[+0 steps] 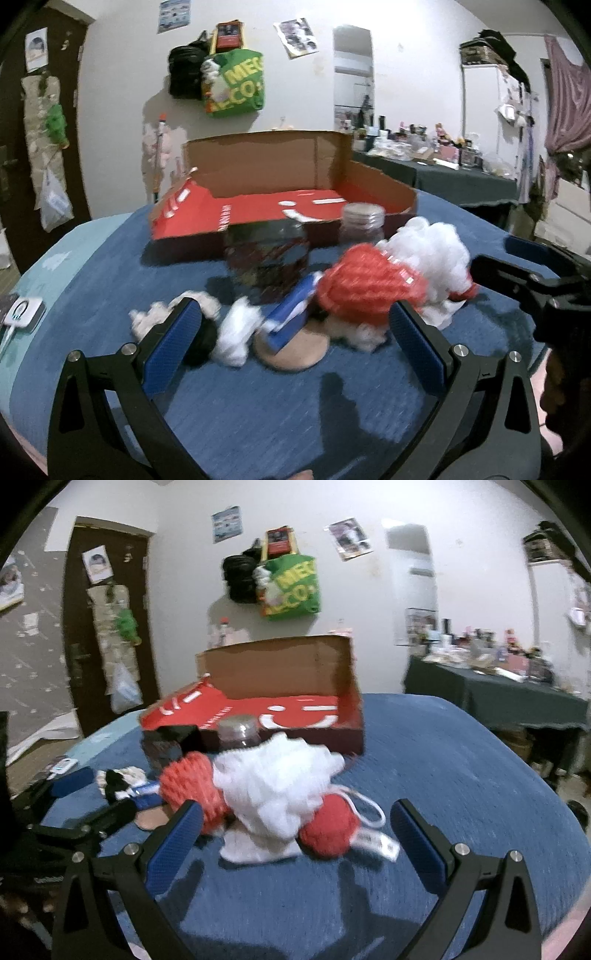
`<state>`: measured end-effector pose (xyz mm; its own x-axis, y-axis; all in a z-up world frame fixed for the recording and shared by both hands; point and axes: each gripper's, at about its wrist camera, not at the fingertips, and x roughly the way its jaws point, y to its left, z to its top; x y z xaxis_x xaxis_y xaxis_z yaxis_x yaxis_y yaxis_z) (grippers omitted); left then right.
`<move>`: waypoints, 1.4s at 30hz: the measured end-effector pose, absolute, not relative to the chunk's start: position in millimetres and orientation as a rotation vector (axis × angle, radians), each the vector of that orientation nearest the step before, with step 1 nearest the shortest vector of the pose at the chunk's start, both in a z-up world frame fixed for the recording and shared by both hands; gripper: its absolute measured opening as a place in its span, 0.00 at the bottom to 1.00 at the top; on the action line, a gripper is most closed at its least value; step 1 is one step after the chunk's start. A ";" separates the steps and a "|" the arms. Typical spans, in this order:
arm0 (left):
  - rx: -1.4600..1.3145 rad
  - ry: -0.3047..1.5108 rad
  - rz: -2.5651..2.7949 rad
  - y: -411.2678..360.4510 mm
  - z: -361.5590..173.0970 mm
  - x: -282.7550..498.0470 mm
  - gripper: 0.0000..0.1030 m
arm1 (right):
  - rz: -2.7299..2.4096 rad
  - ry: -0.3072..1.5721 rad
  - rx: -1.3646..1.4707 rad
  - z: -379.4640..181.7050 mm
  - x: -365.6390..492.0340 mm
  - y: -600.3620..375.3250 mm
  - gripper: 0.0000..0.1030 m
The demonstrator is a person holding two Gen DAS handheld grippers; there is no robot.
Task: Organize soft objects
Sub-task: 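Grasp the red foam net with the left tool while the right tool grasps the white puffball, then carry the red net and white puffball into the box and open both tools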
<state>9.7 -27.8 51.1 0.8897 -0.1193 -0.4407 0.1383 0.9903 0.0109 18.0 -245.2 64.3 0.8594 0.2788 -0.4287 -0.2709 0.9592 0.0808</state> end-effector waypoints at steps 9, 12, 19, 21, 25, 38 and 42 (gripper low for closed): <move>0.065 0.501 -0.255 -56.0 65.2 34.0 1.00 | 0.488 0.537 -0.061 78.8 63.9 -248.6 1.00; 0.075 0.528 -0.274 -64.3 64.2 44.9 1.00 | 0.541 0.575 -0.076 73.1 78.0 -245.7 1.00; 0.061 0.592 -0.312 -69.0 56.9 61.7 0.94 | 0.668 0.669 -0.042 56.9 103.6 -246.7 0.77; 0.050 0.610 -0.338 -69.8 54.3 64.7 0.72 | 0.707 0.690 -0.011 53.6 106.1 -249.0 0.65; 0.026 0.641 -0.407 -69.9 49.2 66.9 0.64 | 0.729 0.687 0.034 54.9 102.5 -254.6 0.44; 0.046 0.524 -0.432 -59.4 75.0 43.7 0.54 | 0.596 0.517 0.060 85.3 60.9 -251.7 0.23; 0.045 0.478 -0.410 -43.3 89.8 36.3 0.54 | 0.549 0.464 0.021 95.4 45.3 -235.9 0.23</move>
<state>36.3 -43.3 89.8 0.8081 -0.3734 -0.4556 0.3941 0.9175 -0.0531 45.3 -235.9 95.4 0.7528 0.5077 -0.4190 -0.4981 0.8555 0.1415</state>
